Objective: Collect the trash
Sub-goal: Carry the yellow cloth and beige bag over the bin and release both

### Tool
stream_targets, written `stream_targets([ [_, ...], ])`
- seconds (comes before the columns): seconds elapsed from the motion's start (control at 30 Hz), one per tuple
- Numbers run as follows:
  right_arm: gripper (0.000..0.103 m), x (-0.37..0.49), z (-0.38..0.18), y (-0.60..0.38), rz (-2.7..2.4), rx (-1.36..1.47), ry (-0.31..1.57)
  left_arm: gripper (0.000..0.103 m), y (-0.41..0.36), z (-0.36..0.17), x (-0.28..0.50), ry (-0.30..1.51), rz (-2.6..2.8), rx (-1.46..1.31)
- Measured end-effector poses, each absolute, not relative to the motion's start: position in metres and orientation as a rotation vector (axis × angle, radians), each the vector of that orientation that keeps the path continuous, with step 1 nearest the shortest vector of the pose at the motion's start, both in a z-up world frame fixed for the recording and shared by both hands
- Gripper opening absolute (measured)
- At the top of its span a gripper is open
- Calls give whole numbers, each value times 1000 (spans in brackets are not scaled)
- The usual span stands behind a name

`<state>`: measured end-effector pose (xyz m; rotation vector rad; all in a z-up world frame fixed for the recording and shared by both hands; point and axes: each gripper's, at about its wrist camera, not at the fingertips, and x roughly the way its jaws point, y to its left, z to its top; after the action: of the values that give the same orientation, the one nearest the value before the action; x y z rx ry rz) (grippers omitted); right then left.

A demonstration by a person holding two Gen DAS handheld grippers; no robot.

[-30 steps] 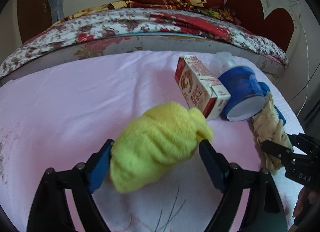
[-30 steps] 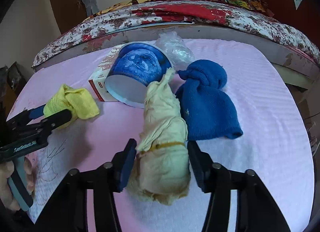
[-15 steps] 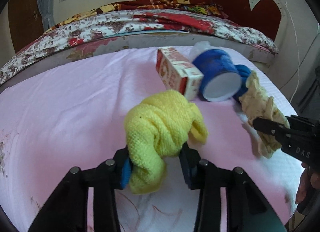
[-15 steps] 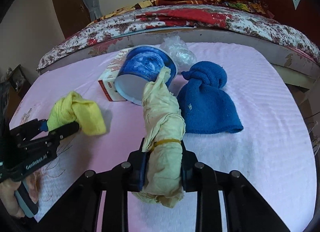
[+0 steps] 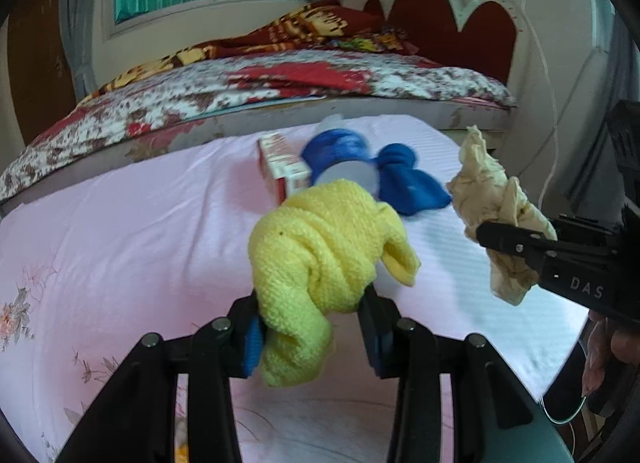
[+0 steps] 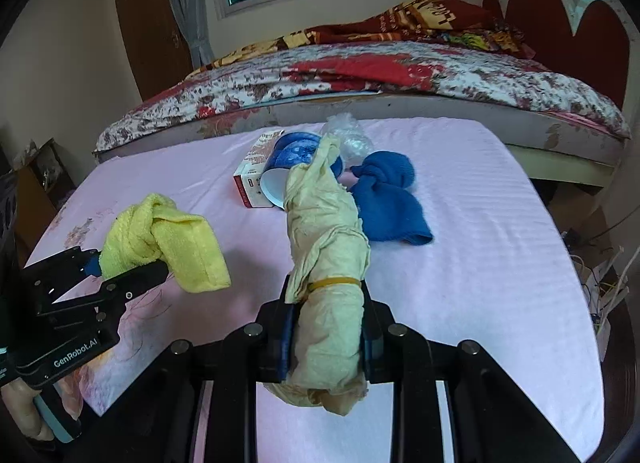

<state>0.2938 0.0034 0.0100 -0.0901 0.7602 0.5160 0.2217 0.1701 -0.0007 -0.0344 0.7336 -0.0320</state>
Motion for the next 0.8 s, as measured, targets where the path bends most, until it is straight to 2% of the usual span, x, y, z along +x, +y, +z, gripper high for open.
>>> stream_targets([
  [0.8,27,193,61,-138,403,-33,637,42,44,29,163,649,-222,62],
])
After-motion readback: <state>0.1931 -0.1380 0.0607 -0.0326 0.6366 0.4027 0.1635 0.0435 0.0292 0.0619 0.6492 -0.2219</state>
